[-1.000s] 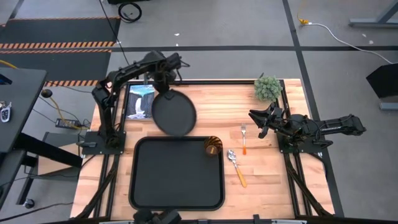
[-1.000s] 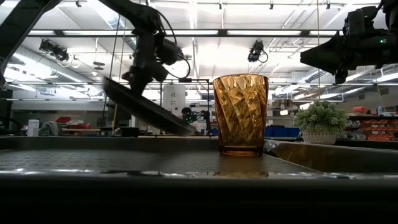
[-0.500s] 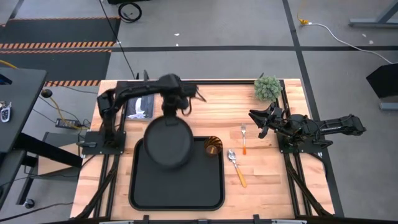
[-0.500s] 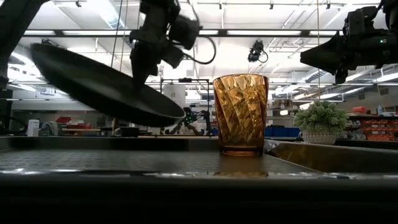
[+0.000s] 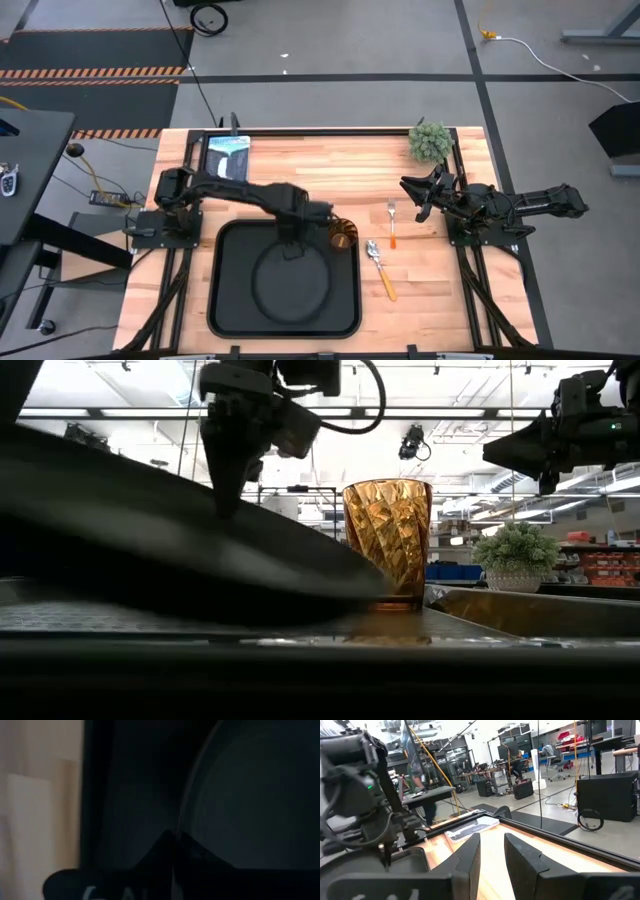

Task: Pick and place plate/cup/fork/spoon on tray
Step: Put the black plate to the bottom of the brown cup on the black tray, then put the orange fork on the black tray to the left of the black tray

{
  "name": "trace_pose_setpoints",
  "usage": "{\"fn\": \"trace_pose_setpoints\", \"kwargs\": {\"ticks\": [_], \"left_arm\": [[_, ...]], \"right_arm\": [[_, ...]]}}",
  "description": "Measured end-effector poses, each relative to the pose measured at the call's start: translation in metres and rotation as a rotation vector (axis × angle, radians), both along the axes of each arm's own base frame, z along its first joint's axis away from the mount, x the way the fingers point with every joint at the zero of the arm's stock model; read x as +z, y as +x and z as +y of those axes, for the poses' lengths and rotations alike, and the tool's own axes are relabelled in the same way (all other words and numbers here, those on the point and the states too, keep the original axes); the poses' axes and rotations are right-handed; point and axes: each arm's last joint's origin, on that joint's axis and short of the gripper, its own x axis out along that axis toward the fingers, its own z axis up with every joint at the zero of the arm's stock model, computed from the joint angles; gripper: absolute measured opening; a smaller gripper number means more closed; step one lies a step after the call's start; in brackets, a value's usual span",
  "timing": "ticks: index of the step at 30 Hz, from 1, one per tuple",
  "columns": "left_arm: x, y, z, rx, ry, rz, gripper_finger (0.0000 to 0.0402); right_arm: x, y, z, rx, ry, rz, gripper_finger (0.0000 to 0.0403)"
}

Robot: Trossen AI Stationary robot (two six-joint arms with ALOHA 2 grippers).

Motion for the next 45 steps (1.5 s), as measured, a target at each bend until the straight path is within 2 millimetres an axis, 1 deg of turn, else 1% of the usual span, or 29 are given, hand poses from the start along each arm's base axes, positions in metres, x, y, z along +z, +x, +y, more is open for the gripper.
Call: {"fn": "trace_pose_setpoints", "kwargs": {"ticks": [3, 6, 10, 13, 18, 22, 25, 28, 30, 34, 36, 38, 42, 45], "left_arm": [[-0.007, 0.004, -0.011, 0.113, -0.007, -0.044, 0.0011], [-0.016, 0.004, -0.017, 0.219, -0.011, -0.063, 0.0012], [-0.025, 0.003, -0.025, 0.290, -0.021, -0.061, 0.0014], [-0.028, 0.003, -0.030, 0.311, -0.025, -0.078, 0.0029], [-0.027, 0.006, -0.036, 0.305, -0.014, -0.129, 0.0069], [-0.028, 0.006, -0.035, 0.297, -0.007, -0.123, 0.0095], [-0.028, 0.004, -0.031, 0.266, 0.006, -0.102, 0.0104], [-0.022, 0.003, -0.030, 0.191, 0.026, -0.086, 0.0106], [-0.019, 0.004, -0.033, 0.094, 0.045, -0.113, 0.0104], [-0.014, 0.006, -0.045, -0.251, 0.105, -0.177, 0.0095], [-0.014, 0.006, -0.049, -0.387, 0.221, -0.197, 0.0090], [-0.013, 0.007, -0.050, -0.474, 0.362, -0.208, 0.0086], [-0.009, 0.004, -0.046, -0.581, 0.610, -0.158, 0.0076], [0.000, -0.002, -0.041, -0.619, 0.692, -0.122, 0.0066]], "right_arm": [[0.000, 0.000, 0.000, 0.000, 0.000, 0.000, 0.0093], [0.000, 0.000, 0.000, 0.000, 0.000, 0.000, 0.0093], [0.000, 0.000, 0.000, 0.000, 0.000, 0.000, 0.0093], [0.000, 0.000, 0.000, 0.000, 0.000, 0.000, 0.0093], [0.000, 0.000, 0.000, 0.000, 0.000, 0.000, 0.0093], [0.000, 0.000, 0.000, 0.000, 0.000, 0.000, 0.0093], [0.000, 0.000, 0.000, 0.000, 0.000, 0.000, 0.0093], [0.000, 0.000, 0.000, 0.000, 0.000, 0.000, 0.0093], [0.000, 0.000, 0.000, 0.000, 0.000, 0.000, 0.0093], [0.000, 0.000, 0.000, 0.000, 0.000, 0.000, 0.0093], [0.000, 0.000, 0.000, 0.000, 0.000, 0.000, 0.0093], [0.000, 0.000, 0.000, 0.000, 0.000, 0.000, 0.0093], [0.000, 0.000, 0.000, 0.000, 0.000, 0.000, 0.0093], [0.000, 0.000, 0.000, 0.002, 0.012, -0.010, 0.0093]]}}
